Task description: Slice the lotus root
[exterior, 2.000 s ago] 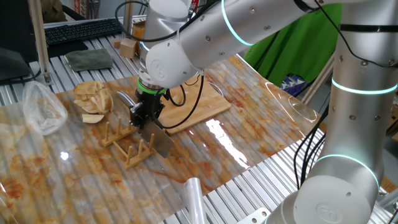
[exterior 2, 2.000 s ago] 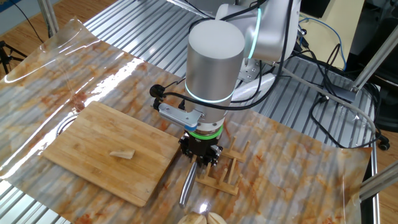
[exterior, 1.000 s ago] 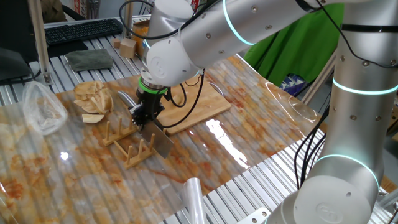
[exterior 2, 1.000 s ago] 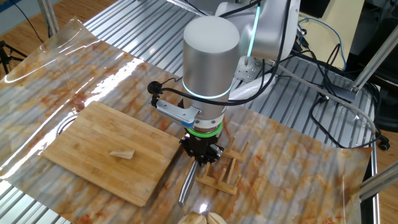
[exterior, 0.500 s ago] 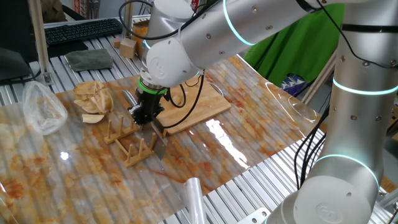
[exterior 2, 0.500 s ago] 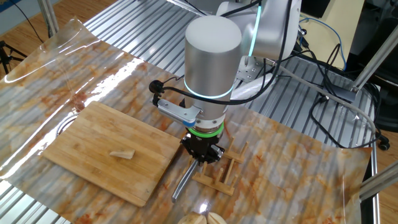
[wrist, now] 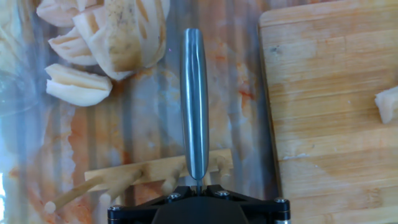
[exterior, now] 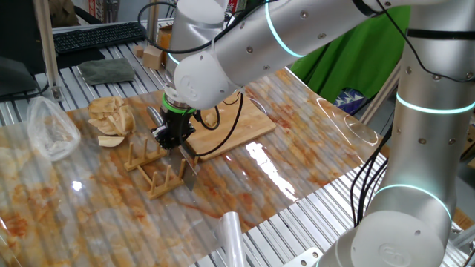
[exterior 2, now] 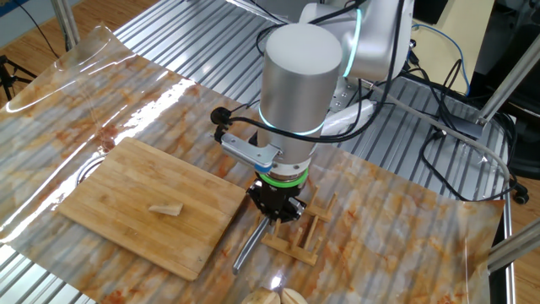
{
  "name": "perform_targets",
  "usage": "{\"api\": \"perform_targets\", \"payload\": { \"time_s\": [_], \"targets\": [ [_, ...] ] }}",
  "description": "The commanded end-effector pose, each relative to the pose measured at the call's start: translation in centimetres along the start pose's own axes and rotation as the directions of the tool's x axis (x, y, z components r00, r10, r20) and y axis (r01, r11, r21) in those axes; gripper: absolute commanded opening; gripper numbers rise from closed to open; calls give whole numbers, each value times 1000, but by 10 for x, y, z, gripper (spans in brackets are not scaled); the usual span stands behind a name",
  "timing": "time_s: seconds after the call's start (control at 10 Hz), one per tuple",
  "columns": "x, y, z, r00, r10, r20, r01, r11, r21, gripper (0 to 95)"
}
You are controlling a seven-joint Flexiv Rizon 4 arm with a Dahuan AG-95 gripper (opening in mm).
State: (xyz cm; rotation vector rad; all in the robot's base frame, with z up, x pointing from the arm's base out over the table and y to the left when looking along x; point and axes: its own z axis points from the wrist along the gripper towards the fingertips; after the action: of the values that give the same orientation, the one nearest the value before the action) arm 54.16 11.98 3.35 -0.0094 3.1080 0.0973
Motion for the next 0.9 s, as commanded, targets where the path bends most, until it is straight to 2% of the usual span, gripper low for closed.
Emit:
{"api": "perform_targets", "payload": {
  "time_s": [0.1,0.3,0.4,0.6,0.9],
  "targets": [
    [-1,1,-1,1000,15,4,-15,1000,-7,0],
    [-2,1,-2,999,51,4,-51,999,-9,0],
    [0,2,-4,996,91,4,-91,996,21,0],
    [1,5,-7,990,138,4,-138,989,51,0],
    [-2,10,-17,989,145,19,-146,989,40,0]
  ]
}}
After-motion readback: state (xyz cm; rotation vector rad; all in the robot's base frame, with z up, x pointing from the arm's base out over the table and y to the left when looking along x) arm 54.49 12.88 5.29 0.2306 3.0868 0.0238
